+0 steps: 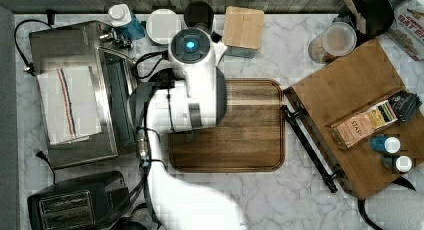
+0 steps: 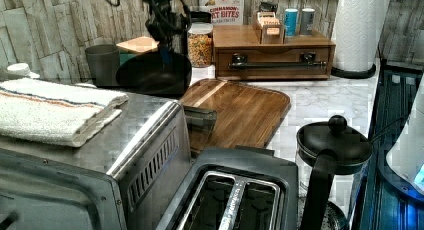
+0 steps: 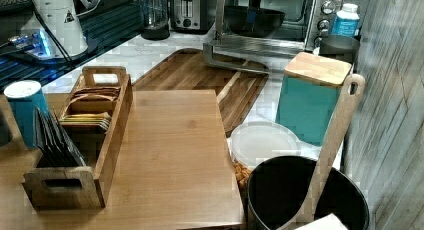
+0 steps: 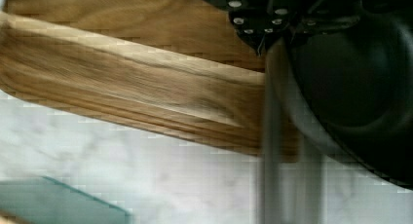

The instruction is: Put the bowl in the oven.

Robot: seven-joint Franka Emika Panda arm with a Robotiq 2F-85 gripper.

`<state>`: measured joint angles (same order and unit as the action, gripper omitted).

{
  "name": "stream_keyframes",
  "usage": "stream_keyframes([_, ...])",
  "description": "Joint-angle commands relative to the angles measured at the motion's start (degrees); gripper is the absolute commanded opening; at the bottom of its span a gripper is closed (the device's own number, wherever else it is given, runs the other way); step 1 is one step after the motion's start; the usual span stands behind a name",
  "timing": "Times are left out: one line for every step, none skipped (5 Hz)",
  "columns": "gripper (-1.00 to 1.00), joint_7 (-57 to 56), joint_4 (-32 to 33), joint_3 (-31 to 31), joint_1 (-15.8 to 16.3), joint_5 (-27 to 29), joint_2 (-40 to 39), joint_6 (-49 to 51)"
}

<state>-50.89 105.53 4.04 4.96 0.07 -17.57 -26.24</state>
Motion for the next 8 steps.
stream_keyframes([-1.0,-4.5,-12.2,7.6,5.9,1.6,-3.3,-4.5])
stream_keyframes([-1.0,-7.0,-10.9,9.3,2.9,11.1,-4.9,-7.6])
stream_keyframes([-1.0,-7.3,-8.5,11.0,0.8,15.7,-5.5,-11.9])
stream_keyframes([-1.0,-8.4,-10.2,12.7,-1.5,20.9,-8.1,-10.1])
stream_keyframes([-1.0,-11.4,-14.9,13.9,-3.4,26.1,-12.8,-3.4])
stream_keyframes([-1.0,-12.7,-15.6,14.8,-3.3,28.4,-15.0,-3.2])
stream_keyframes([-1.0,-12.8,-19.0,16.7,-3.2,28.0,-18.3,-0.1])
stream_keyframes([-1.0,-11.0,-23.4,18.0,-3.0,27.6,-21.4,3.7])
